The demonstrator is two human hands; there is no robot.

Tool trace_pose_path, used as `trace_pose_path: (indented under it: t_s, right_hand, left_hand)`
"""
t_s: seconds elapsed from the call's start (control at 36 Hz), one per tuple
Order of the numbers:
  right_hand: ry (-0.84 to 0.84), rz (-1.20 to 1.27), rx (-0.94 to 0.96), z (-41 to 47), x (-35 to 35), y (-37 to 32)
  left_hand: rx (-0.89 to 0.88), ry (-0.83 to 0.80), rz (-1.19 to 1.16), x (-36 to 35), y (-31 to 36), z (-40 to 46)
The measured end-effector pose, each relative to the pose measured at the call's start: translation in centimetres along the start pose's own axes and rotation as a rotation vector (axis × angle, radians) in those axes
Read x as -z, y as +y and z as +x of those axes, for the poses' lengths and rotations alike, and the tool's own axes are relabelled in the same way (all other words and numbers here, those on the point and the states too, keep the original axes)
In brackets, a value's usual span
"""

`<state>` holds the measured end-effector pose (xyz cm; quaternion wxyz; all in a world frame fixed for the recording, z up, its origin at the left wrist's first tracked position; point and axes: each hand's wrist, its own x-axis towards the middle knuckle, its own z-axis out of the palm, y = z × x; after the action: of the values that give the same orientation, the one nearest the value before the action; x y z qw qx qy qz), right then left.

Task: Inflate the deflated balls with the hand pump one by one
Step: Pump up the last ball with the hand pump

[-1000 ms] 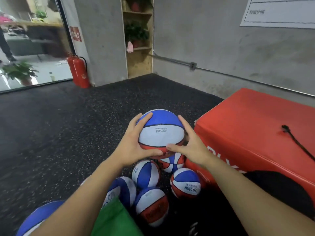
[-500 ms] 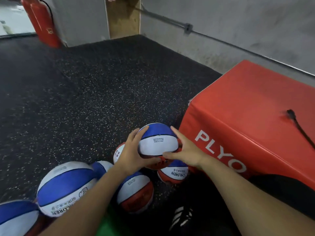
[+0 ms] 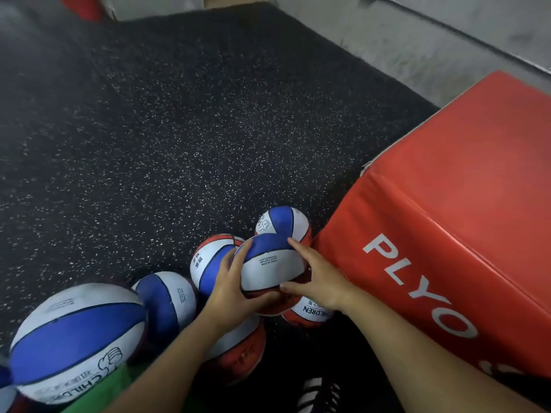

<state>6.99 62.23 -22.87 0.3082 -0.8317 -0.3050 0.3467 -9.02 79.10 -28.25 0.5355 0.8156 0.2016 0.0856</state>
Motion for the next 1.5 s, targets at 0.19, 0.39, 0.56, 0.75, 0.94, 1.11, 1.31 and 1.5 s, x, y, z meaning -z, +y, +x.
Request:
trace_pose_path:
  t_s: [0.19, 0.39, 0.56, 0.75, 0.94, 1.11, 1.31, 1.5]
  right_hand:
    - [0.006, -0.052, 0.041, 0.6, 0.2, 0.3]
    - [0.009, -0.066, 0.044, 0.0, 0.1, -0.3]
    - [0.045, -0.046, 0.051, -1.4, 0.8, -1.2]
    - [0.083, 0.028, 0.055, -4.2, 2.4, -2.0]
    - [0.113, 0.057, 0.091, -6.6, 3.6, -3.8]
    - [0.22, 0.125, 0.142, -9.5, 6.7, -4.0]
    - [0.483, 0.227, 0.143, -18.2, 14.5, -3.5]
    - [0.709, 0.235, 0.09, -29.3, 20.8, 0.2]
  left_hand:
    - [0.02, -0.025, 0.029, 1.3, -0.2, 0.4]
    - [0.003, -0.016, 0.06, 1.4, 0.5, 0.2]
    - [-0.048, 0.019, 0.064, 1.7, 2.4, 0.3]
    - [-0.028, -0.11, 0.188, 1.7, 2.4, 0.1]
    - [-0.059, -0.044, 0.187, 1.3, 4.7, -0.2]
    - [-0.229, -0.022, 0.19, 0.6, 10.4, 1.0]
    - [-0.447, -0.129, 0.123, -4.9, 21.0, 3.6]
    - [-0.662, -0.29, 0.073, -14.1, 30.9, 2.8]
